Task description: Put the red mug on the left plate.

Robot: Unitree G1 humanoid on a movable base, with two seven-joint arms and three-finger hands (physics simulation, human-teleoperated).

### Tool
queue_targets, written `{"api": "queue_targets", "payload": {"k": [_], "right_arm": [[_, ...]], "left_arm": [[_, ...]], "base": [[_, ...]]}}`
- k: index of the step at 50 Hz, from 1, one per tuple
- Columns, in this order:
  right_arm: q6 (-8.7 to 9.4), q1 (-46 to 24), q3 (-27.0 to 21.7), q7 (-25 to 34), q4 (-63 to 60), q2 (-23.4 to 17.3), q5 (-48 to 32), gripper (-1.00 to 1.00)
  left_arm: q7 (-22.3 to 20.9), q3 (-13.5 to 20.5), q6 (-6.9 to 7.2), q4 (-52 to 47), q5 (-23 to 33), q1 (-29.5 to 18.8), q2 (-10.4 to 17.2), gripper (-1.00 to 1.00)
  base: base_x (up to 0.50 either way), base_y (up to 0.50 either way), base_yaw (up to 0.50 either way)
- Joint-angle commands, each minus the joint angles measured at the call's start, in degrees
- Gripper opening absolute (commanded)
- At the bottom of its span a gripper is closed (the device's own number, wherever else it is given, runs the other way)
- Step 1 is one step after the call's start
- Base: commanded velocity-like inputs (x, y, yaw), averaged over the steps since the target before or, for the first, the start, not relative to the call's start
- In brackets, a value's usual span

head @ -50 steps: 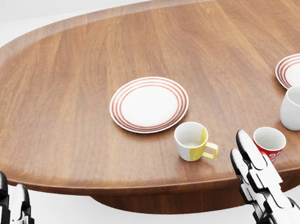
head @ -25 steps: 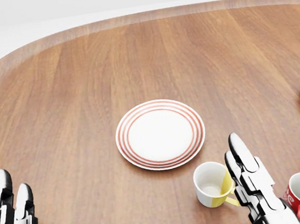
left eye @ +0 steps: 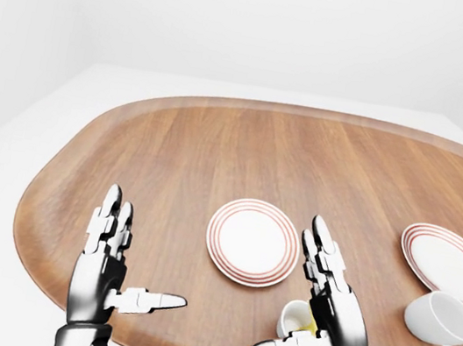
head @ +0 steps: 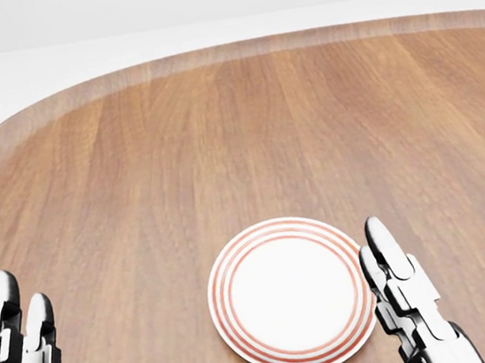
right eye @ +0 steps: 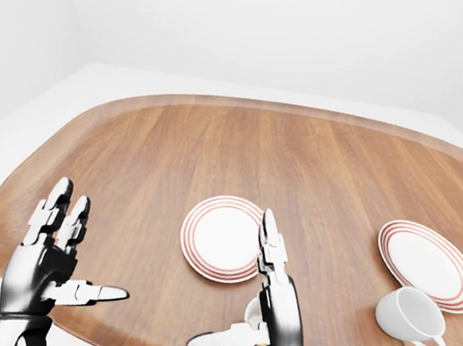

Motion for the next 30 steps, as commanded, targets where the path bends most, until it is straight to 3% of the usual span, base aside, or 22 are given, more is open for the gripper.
{"api": "queue_targets", "payload": {"k": [1, 26, 30], "right_arm": [[0.0, -0.35, -0.02, 0.4, 0.18, 0.09, -0.04, 1.0], [0.0, -2.31, -0.78, -1.25, 1.47, 1.15, 0.24, 1.0], [0.0, -2.24, -1.18, -1.73, 1.4, 1.72, 0.11, 1.0]], "left_arm": [[-0.68, 0.62, 0.0, -0.21, -0.44, -0.34, -0.16, 1.0], [-1.28, 0.48, 0.0, -0.25, -0.37, 0.06, -0.47, 1.0], [-1.32, 0.47, 0.0, -0.3, -0.45, 0.1, -0.42, 1.0]], "base": [[0.5, 0.09, 0.0], [0.5, 0.05, 0.0], [0.0, 0.0, 0.0]]}}
